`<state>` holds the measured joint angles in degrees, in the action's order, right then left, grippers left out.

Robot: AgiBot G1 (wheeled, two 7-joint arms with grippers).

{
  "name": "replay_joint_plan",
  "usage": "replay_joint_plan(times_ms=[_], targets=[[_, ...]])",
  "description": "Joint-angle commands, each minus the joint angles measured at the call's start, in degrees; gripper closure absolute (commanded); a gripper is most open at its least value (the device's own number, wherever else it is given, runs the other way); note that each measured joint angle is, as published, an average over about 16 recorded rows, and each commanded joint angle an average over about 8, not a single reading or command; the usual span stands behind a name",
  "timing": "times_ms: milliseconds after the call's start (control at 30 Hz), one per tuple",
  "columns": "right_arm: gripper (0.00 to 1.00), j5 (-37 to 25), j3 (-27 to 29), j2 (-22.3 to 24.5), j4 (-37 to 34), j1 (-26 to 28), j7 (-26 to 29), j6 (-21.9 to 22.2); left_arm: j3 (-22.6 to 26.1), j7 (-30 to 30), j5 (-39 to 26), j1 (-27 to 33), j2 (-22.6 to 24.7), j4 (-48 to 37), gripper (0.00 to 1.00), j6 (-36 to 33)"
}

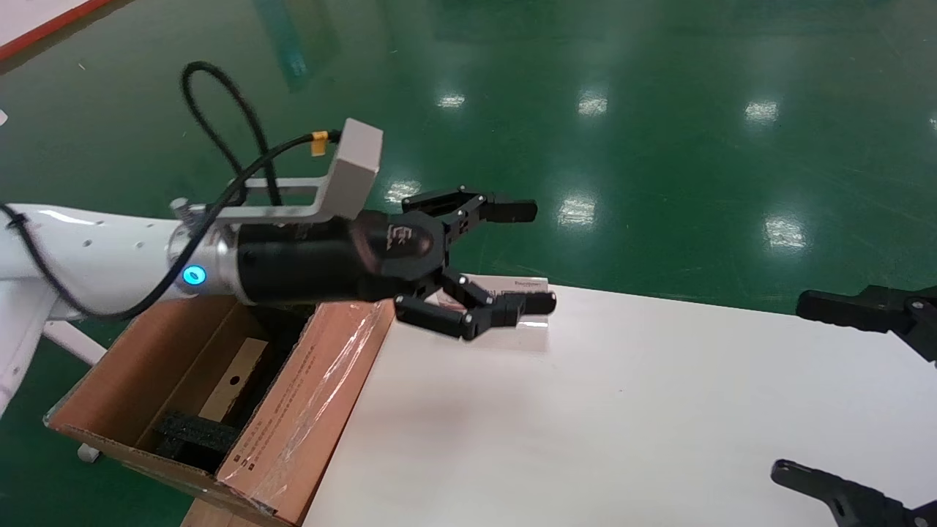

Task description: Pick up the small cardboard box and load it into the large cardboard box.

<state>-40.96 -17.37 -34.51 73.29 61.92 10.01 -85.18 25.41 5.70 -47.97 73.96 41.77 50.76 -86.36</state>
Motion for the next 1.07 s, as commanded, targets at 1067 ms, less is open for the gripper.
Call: replay_joint_plan(times_ms=[1067], targets=[[0.00,0.05,-0.02,0.02,-0.02,-0.01,-0.02,0.03,-9.85,5.17,6.49,-13.09,-7.07,24.05,0.00,0.74]])
